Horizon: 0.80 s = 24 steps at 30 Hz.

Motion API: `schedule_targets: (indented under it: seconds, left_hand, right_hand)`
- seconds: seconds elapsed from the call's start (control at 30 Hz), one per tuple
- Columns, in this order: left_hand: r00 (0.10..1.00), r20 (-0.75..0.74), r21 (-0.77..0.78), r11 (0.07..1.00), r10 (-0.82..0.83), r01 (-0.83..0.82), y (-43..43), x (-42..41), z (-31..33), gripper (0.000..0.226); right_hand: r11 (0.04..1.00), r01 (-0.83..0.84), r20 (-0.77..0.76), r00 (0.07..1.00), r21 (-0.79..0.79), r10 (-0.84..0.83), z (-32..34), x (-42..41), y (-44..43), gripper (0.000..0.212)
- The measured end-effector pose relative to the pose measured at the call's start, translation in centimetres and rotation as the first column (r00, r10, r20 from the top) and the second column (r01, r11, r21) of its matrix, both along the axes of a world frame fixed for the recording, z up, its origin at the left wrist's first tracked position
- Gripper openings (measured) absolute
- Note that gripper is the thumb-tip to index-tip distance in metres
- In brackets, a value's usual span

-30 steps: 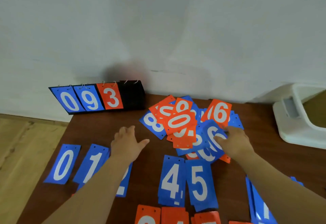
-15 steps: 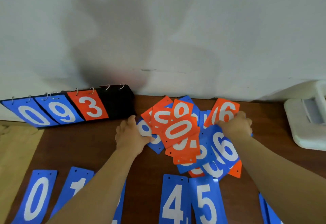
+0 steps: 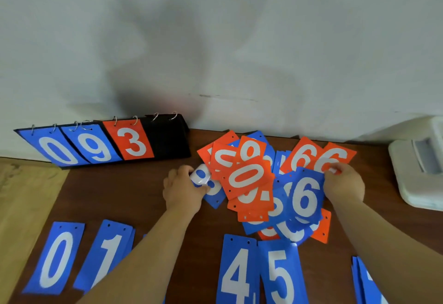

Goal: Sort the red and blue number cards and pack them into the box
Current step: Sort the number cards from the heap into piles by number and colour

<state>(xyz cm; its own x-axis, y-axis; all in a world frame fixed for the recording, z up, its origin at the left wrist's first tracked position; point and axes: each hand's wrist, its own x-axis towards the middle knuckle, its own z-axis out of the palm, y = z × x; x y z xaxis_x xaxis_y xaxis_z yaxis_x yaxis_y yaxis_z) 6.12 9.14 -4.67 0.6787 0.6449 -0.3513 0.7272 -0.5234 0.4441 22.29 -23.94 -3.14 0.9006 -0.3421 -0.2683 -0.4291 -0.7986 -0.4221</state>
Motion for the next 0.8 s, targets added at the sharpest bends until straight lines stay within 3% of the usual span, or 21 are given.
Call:
schedule_targets:
  seconds: [0.1, 0.23, 0.37, 0.5, 0.63, 0.8]
  left_hand:
    - [0.982, 0.156, -0.119, 0.989, 0.109, -0.090, -0.5, -1.0, -0.2, 0.060]
    - [0.894, 0.294, -0.322, 0.916, 0.338, -0.240, -0.6, -2.3, 0.6, 0.061]
    - [0.827, 0.363, -0.359, 0.883, 0.430, -0.302, -0.5, -4.0, 1.8, 0.068]
    - [0.836, 0.354, -0.354, 0.888, 0.419, -0.295, -1.5, -5.4, 3.5, 0.057]
    - [0.880, 0.334, -0.384, 0.902, 0.337, -0.199, -4.5, -6.5, 6.2, 0.040]
    - [0.896, 0.393, -0.474, 0.881, 0.208, 0.004, -10.9, -7.6, 10.2, 0.040]
  right_hand:
    - [0.999, 0.036, 0.024, 0.999, 0.014, -0.036, 0.6, -0.6, -1.1, 0.031]
    - [0.994, 0.065, 0.126, 0.989, 0.089, -0.076, 1.5, -1.7, -2.1, 0.036]
    - [0.974, 0.139, 0.207, 0.963, 0.179, -0.176, 2.8, -2.8, -3.1, 0.036]
    - [0.951, 0.165, 0.212, 0.951, 0.263, -0.224, 5.2, -4.5, -3.7, 0.042]
    - [0.928, -0.051, 0.213, 0.977, 0.370, -0.031, 7.3, -7.0, -4.4, 0.038]
    - [0.686, -0.333, 0.072, 0.923, 0.647, 0.379, 10.7, -12.0, -5.5, 0.027]
